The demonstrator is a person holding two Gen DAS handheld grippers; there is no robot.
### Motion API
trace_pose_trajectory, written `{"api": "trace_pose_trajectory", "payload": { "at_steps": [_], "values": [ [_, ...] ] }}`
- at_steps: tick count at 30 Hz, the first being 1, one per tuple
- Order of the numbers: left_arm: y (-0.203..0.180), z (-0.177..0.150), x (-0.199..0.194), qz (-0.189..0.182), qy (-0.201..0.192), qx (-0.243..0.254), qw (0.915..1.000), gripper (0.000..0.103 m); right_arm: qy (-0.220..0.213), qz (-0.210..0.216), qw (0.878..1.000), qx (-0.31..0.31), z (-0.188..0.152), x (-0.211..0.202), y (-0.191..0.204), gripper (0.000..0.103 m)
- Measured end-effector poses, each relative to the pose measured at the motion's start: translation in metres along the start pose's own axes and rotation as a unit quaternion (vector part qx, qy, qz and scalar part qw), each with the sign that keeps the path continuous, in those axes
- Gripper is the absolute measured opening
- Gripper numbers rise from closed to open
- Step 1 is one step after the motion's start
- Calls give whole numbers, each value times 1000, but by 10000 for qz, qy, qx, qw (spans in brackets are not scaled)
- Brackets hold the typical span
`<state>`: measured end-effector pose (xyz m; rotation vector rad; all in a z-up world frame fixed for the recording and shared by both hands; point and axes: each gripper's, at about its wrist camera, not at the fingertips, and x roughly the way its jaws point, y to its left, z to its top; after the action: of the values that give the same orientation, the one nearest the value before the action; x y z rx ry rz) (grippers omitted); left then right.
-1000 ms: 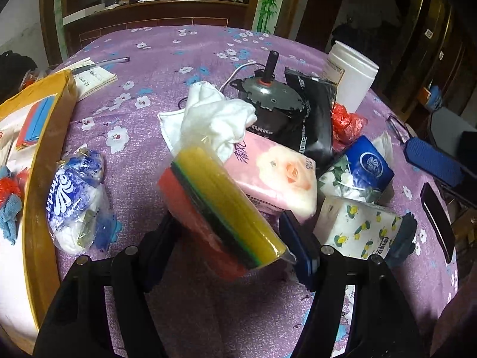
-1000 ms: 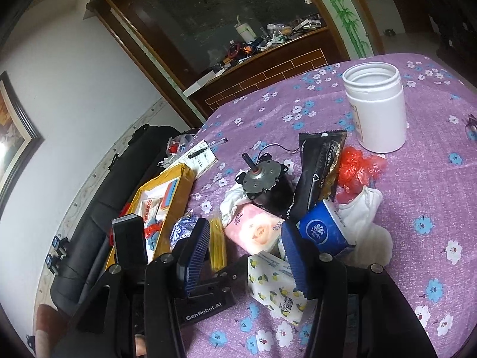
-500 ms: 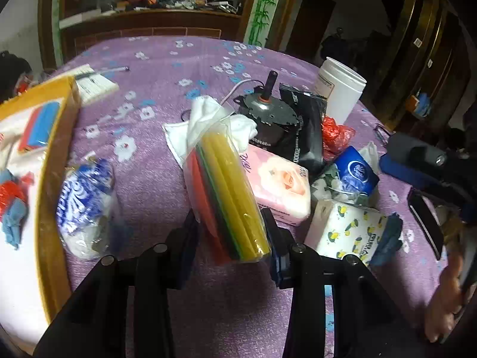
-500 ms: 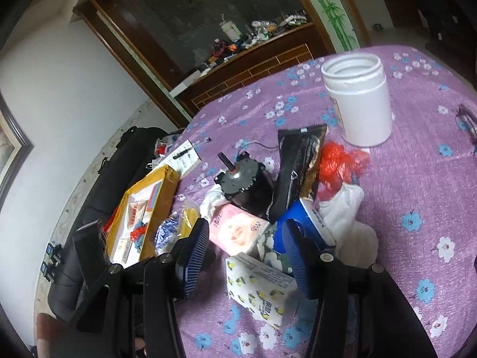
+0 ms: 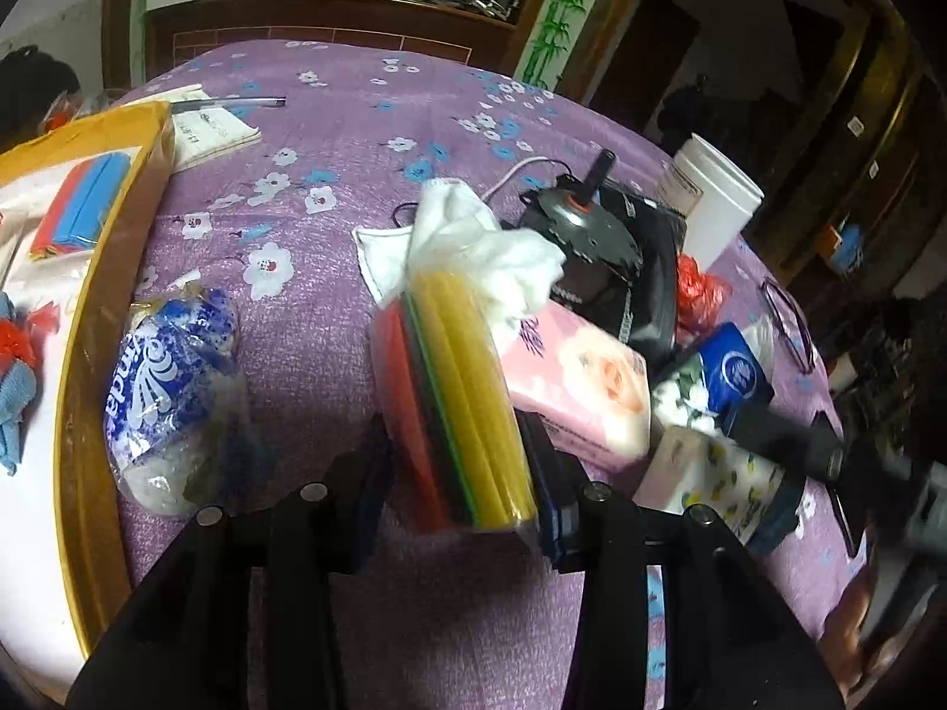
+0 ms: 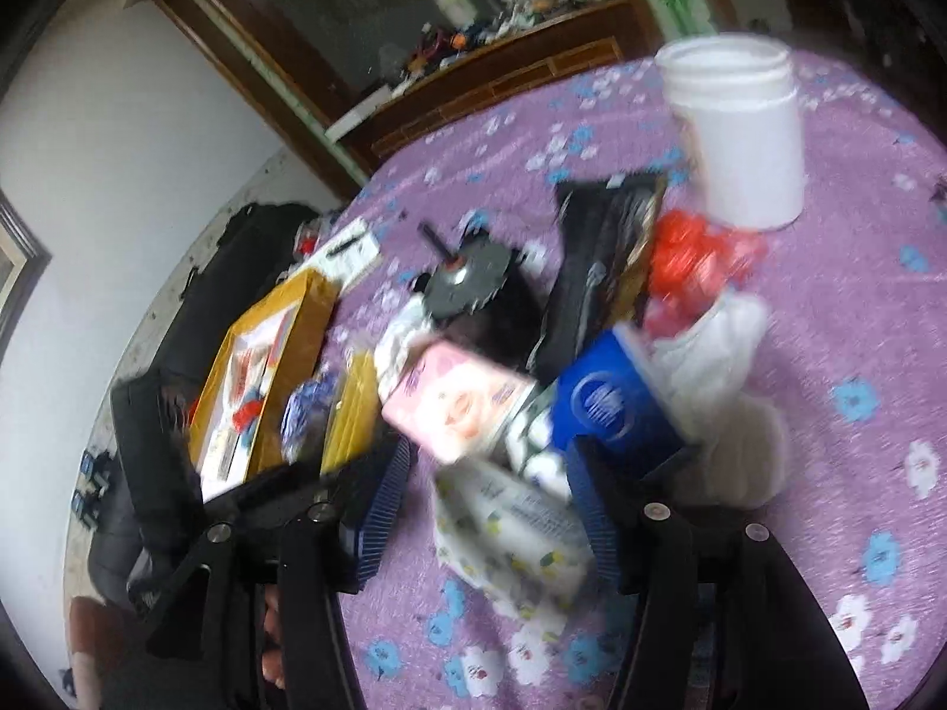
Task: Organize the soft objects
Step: 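Lift the striped sponge with the left gripper while the right gripper grasps the lemon-print tissue pack, then carry the striped sponge and lemon-print tissue pack toward the tray with both grippers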
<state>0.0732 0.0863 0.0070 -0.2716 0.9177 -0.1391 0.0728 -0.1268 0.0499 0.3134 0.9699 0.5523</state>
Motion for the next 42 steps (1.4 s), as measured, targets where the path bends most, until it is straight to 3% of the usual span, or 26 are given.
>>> {"api": "trace_pose_trajectory", "payload": {
  "at_steps": [4,7,13,15,18,20,21,22,27,30,34,38,42],
  "values": [
    [4,0,0,-13,-63,-58,10000,35,420,339,9985,-52,-8,13,9,58],
    [4,1,-7,88,-239,-24,9997,26,399,334,9984,-198,-9,10,14,58],
    [4,4,-27,207,-711,35,9972,23,567,-334,9936,-918,-15,17,33,58],
    [6,5,-30,283,-796,12,9964,20,565,-773,9853,-1418,-22,20,48,59],
    [6,5,-35,371,-901,73,9952,20,740,-1199,9656,-2183,-36,25,66,71],
    [4,5,-35,404,-926,145,9948,20,711,-1446,9563,-2440,-41,25,68,70],
    [3,5,-34,418,-917,181,9947,20,760,-1464,9554,-2449,-42,26,66,64],
    [3,5,-34,398,-891,184,9951,20,841,-1509,9551,-2408,-42,28,60,54],
    [6,5,-30,329,-711,71,9969,20,829,-1437,9567,-2391,-43,24,55,52],
    [6,5,-28,435,-677,78,9967,21,783,-1093,9664,-2191,-38,20,55,44],
    [6,6,-15,507,-486,47,9975,26,659,-1015,9722,-2005,-32,14,53,41],
    [16,5,1,239,-135,-230,9994,25,598,-998,9736,-1964,-31,10,52,41],
    [9,3,-13,448,-532,-7,9976,16,483,-964,9764,-1873,-28,5,51,40]
  ]
}}
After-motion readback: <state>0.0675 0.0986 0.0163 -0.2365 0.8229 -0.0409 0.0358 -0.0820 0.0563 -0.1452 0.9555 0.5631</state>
